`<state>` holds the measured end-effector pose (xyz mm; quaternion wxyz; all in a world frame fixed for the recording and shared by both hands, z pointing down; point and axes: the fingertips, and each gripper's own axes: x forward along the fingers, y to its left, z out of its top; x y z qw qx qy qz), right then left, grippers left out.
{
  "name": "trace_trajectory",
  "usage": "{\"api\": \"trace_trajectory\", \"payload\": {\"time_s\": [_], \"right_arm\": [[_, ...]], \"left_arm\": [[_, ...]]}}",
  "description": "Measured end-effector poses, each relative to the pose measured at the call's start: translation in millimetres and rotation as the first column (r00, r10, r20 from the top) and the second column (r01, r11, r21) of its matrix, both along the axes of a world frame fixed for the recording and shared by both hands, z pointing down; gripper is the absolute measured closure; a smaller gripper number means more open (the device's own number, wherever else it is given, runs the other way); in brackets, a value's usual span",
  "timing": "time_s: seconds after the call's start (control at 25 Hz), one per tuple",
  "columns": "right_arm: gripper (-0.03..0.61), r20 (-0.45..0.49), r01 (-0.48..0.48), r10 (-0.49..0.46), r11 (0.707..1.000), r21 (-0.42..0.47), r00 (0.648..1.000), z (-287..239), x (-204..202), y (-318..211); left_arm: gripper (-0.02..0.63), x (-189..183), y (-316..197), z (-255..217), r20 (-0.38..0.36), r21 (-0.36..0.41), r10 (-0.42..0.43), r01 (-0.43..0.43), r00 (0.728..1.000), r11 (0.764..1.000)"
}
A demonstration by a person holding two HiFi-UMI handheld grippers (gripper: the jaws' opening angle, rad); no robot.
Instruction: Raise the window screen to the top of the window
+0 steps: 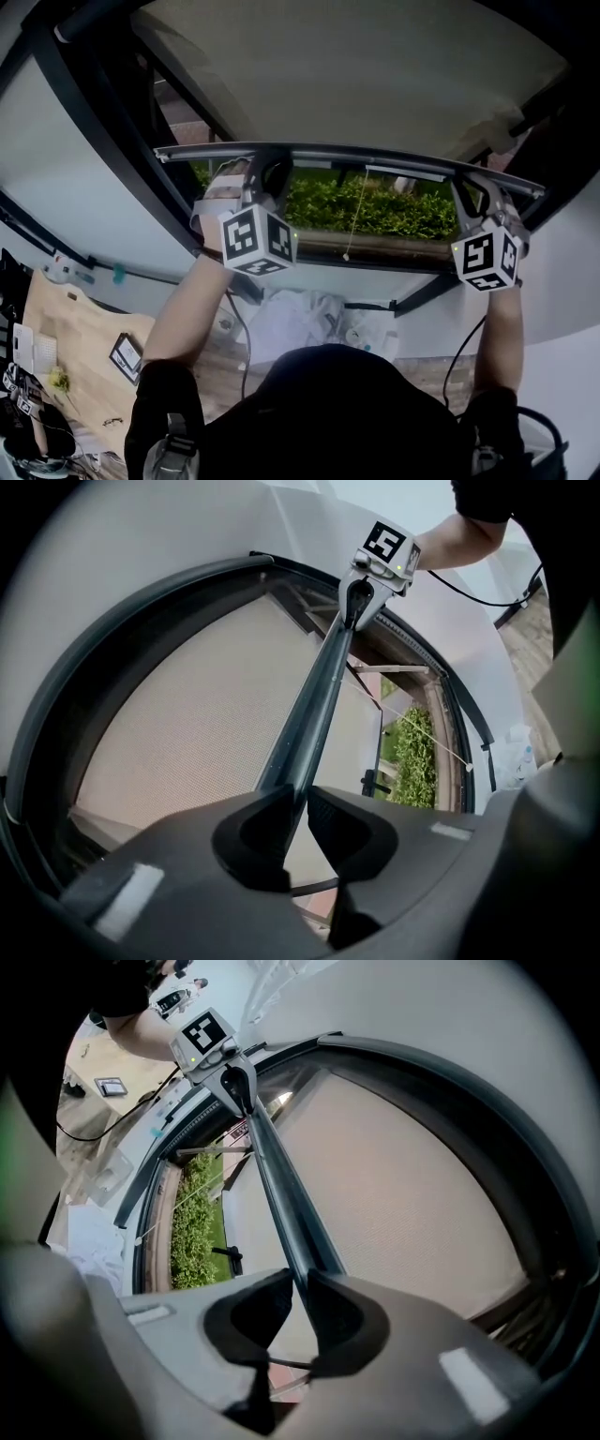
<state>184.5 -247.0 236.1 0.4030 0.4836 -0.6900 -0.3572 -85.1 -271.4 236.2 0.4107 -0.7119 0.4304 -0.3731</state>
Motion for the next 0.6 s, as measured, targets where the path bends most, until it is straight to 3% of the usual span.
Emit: {"api": "trace_trajectory", "payload": {"time_s": [0.6], "right_arm": [[0.526,0.007,0.025,-0.025,0.998,0.061,1.0,-41.8,-1.2,1.1]], "left_arm": [[0.563,-1.1,2.8,-42.4,-0.011,0.089,0.012,-0.011,1.0,0.996]]}}
